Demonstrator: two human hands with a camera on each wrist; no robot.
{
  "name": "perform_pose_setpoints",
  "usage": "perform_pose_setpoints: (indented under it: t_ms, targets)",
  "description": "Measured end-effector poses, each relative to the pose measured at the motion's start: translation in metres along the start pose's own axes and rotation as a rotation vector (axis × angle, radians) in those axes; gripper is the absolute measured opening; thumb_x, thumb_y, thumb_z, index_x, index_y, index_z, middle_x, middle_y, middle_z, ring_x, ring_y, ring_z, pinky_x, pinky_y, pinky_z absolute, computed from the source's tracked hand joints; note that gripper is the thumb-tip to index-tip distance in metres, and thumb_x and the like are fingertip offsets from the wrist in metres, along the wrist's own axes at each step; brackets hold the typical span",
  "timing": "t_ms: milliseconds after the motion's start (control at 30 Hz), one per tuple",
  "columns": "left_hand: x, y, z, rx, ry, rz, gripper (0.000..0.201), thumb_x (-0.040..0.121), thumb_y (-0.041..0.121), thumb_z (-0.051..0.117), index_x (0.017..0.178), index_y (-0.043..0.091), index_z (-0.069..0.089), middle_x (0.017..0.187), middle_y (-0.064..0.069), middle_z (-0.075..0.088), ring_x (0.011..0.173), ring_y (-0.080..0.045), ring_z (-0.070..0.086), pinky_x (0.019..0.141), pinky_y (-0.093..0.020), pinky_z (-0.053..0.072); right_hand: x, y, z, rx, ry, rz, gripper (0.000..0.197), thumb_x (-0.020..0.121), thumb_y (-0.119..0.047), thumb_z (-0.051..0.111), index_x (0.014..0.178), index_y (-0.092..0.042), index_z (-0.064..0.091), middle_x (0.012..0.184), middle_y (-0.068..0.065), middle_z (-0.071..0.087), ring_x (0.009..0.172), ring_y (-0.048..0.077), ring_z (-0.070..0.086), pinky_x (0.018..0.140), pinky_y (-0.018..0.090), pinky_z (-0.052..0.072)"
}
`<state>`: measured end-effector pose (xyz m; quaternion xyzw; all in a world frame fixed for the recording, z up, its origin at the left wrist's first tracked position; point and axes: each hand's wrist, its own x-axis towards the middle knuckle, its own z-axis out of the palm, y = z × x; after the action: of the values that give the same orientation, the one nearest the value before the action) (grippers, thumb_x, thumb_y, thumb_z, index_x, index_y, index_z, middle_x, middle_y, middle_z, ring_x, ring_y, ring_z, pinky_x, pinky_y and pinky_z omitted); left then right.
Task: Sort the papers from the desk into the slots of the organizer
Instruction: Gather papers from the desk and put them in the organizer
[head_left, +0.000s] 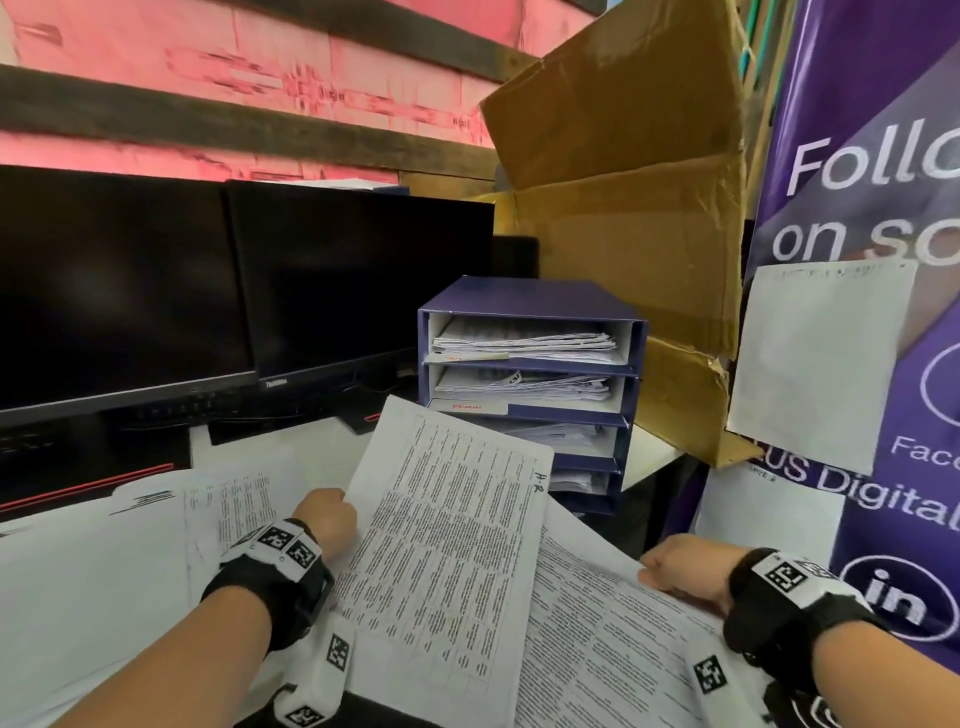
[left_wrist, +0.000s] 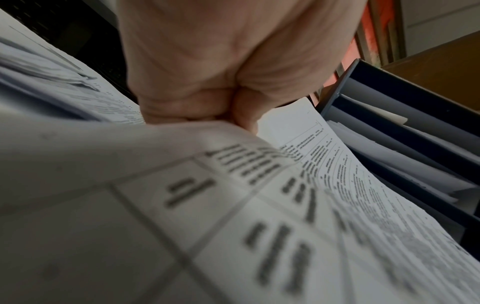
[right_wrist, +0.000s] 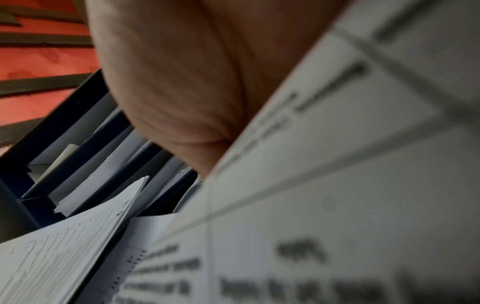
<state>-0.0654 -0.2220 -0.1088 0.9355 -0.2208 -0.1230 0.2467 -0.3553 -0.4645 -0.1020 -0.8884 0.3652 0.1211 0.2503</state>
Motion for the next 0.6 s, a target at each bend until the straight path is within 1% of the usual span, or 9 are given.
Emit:
perform_pose_setpoints:
  t_ms: [67, 133, 167, 267, 333, 400, 467, 533, 600]
  targets:
    - [0.0, -0.001, -0.002, -0.018, 0.004, -0.002, 0.023, 0.095, 0.002, 0.036, 0.097, -0.001, 0.058, 0.117, -0.023, 0.06, 0.096, -0.031, 0.055, 0.074, -0.023, 0.035, 0.005, 0.002, 0.001, 0.012, -0.001, 0.017, 0.027, 0.1, -0.023, 0.044, 0.094, -0.009, 0.066, 0.091, 0.002, 0.056, 0.091, 0.016, 0.052, 0.082, 0.021, 0.041]
    - [-0.001, -0.004, -0.002, -0.016, 0.019, -0.018, 0.027, 0.096, 0.002, 0.036, 0.108, -0.005, 0.059, 0.119, -0.022, 0.059, 0.102, -0.032, 0.056, 0.075, -0.024, 0.038, 0.007, 0.005, 0.002, 0.043, 0.013, 0.047, 0.025, 0.099, -0.02, 0.046, 0.081, -0.012, 0.061, 0.086, 0.002, 0.056, 0.088, 0.017, 0.051, 0.078, 0.02, 0.041]
    - [-0.002, -0.007, -0.002, -0.018, 0.03, -0.027, 0.029, 0.097, 0.002, 0.036, 0.113, -0.008, 0.058, 0.121, -0.023, 0.059, 0.109, -0.034, 0.056, 0.078, -0.026, 0.04, 0.009, 0.007, 0.003, 0.073, 0.018, 0.06, 0.024, 0.099, -0.02, 0.046, 0.081, -0.011, 0.061, 0.088, 0.003, 0.058, 0.089, 0.018, 0.054, 0.078, 0.021, 0.043]
    - [-0.008, -0.011, -0.003, -0.033, 0.055, -0.081, 0.036, 0.099, 0.005, 0.032, 0.128, -0.008, 0.05, 0.131, -0.019, 0.054, 0.122, -0.03, 0.051, 0.092, -0.025, 0.041, 0.011, 0.013, 0.001, 0.249, 0.053, 0.088, 0.025, 0.098, -0.017, 0.049, 0.105, -0.002, 0.067, 0.108, 0.012, 0.067, 0.1, 0.024, 0.063, 0.085, 0.029, 0.05]
    - [-0.015, -0.011, -0.007, 0.028, 0.062, -0.046, 0.039, 0.101, 0.007, 0.029, 0.133, -0.004, 0.048, 0.135, -0.014, 0.05, 0.126, -0.027, 0.048, 0.098, -0.023, 0.038, 0.011, 0.016, 0.0, 0.439, 0.084, 0.11, 0.021, 0.096, -0.013, 0.052, 0.104, -0.001, 0.068, 0.104, 0.019, 0.069, 0.096, 0.03, 0.066, 0.08, 0.035, 0.054]
    - [-0.015, -0.012, -0.007, 0.143, 0.032, 0.026, 0.039, 0.101, 0.007, 0.029, 0.135, -0.002, 0.047, 0.137, -0.014, 0.05, 0.127, -0.028, 0.047, 0.099, -0.024, 0.036, 0.011, 0.018, -0.003, 0.599, 0.106, 0.142, 0.018, 0.093, -0.008, 0.055, 0.1, 0.003, 0.068, 0.1, 0.025, 0.07, 0.096, 0.039, 0.067, 0.088, 0.044, 0.053]
    - [-0.012, -0.014, -0.003, 0.06, 0.053, -0.018, 0.037, 0.099, 0.005, 0.033, 0.131, -0.008, 0.049, 0.133, -0.02, 0.053, 0.123, -0.032, 0.05, 0.096, -0.028, 0.04, 0.011, 0.02, -0.004, 0.683, 0.119, 0.179, 0.018, 0.093, -0.006, 0.055, 0.1, 0.006, 0.066, 0.102, 0.03, 0.068, 0.099, 0.043, 0.066, 0.092, 0.048, 0.05]
    - [-0.008, -0.017, -0.002, -0.029, 0.088, -0.051, 0.033, 0.097, 0.002, 0.038, 0.121, -0.013, 0.054, 0.124, -0.027, 0.057, 0.117, -0.038, 0.054, 0.089, -0.032, 0.044, 0.012, 0.018, 0.0, 0.613, 0.116, 0.187, 0.017, 0.094, -0.01, 0.053, 0.095, 0.002, 0.065, 0.102, 0.026, 0.068, 0.098, 0.038, 0.065, 0.096, 0.045, 0.048]
    - [-0.005, -0.018, -0.002, -0.069, 0.091, -0.072, 0.031, 0.096, 0.002, 0.039, 0.118, -0.012, 0.056, 0.122, -0.028, 0.058, 0.115, -0.039, 0.055, 0.084, -0.032, 0.045, 0.013, 0.015, 0.006, 0.417, 0.103, 0.16, 0.02, 0.097, -0.014, 0.05, 0.079, -0.015, 0.059, 0.095, 0.011, 0.064, 0.087, 0.022, 0.06, 0.089, 0.031, 0.046]
